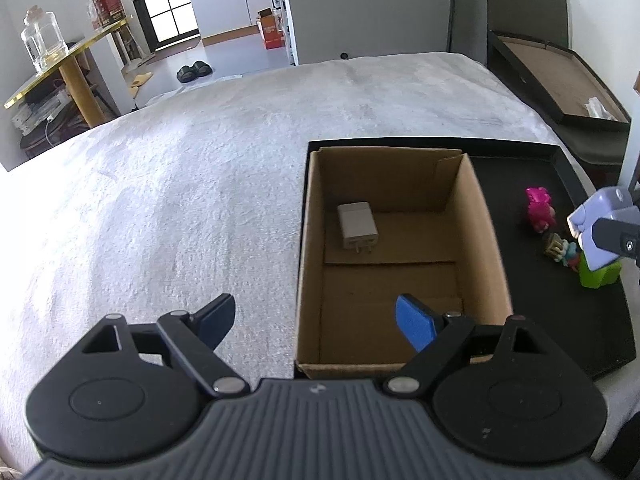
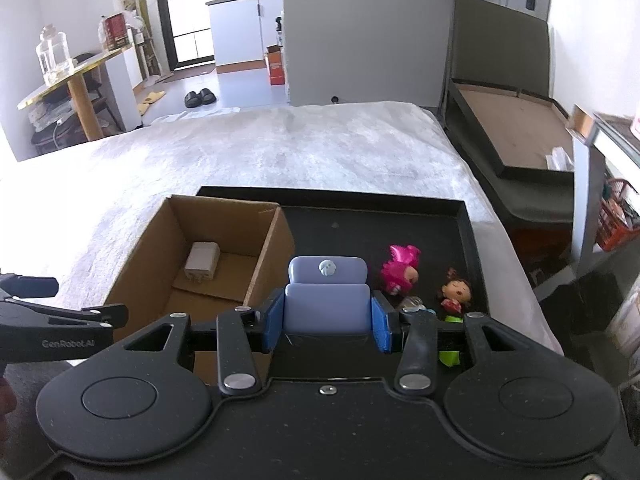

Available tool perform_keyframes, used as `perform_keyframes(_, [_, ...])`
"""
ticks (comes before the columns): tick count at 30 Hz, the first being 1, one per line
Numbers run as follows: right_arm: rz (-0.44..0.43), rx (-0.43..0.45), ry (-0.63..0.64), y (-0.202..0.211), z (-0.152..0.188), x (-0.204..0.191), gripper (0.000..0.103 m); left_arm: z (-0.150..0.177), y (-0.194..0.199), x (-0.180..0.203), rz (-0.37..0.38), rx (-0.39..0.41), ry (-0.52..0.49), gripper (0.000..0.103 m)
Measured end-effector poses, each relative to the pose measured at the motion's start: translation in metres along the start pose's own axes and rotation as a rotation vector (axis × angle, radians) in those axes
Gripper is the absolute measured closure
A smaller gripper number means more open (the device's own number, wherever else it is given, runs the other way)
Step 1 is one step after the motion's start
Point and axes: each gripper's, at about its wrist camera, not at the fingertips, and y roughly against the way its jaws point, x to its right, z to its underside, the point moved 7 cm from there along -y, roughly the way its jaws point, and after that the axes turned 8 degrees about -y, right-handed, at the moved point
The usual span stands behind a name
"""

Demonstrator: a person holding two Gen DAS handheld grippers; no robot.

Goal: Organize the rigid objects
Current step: 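Lift the lavender block with the right gripper and carry it over the box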

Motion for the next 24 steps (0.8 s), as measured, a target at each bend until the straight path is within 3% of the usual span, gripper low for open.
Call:
perform_keyframes(10, [-0.02,-0.013,0.086,-0.014,-0.011,-0.039,0.06,0.0,-0.016,-0.01,0.033,0.008,0.023,0.024])
perform_keyframes(20, [-0.044,-0.042,0.213,-0.041,-0.017,-0.075,0.059,-0.008,-0.04,-0.018,0.082,-0.001,0.09,0.062])
perform_keyframes(24, [-0.051,-0.048,0.264,-0.053,-0.023,-0.088,0.059,-0.011,-0.048,-0.019,0.106,-0.017,0.095,0.068])
